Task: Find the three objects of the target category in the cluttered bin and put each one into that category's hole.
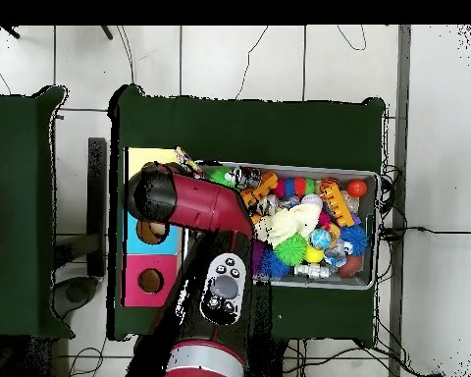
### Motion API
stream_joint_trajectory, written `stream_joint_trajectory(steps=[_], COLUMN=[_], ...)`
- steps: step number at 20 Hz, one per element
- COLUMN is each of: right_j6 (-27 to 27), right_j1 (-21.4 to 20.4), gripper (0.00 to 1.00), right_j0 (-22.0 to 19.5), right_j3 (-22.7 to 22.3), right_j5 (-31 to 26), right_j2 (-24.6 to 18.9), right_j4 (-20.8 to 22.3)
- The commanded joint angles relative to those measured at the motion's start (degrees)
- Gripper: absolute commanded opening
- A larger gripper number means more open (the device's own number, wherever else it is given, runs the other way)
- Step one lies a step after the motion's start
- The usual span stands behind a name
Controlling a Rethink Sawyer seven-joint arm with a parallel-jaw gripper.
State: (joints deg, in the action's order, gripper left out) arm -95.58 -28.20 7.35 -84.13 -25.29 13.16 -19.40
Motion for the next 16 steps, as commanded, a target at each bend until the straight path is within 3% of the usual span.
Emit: stream_joint_trajectory(steps=[1,5,16], right_j6=[-16.1,-15.1,-16.1], right_j1=[4.2,3.6,1.3], gripper=[0.0,0.0,0.0], right_j0=[2.2,2.7,6.0], right_j3=[3.8,1.9,1.0], right_j5=[-10.5,-9.4,-14.6], right_j2=[-3.3,-3.7,-0.8], right_j4=[-2.8,-2.6,-1.9])
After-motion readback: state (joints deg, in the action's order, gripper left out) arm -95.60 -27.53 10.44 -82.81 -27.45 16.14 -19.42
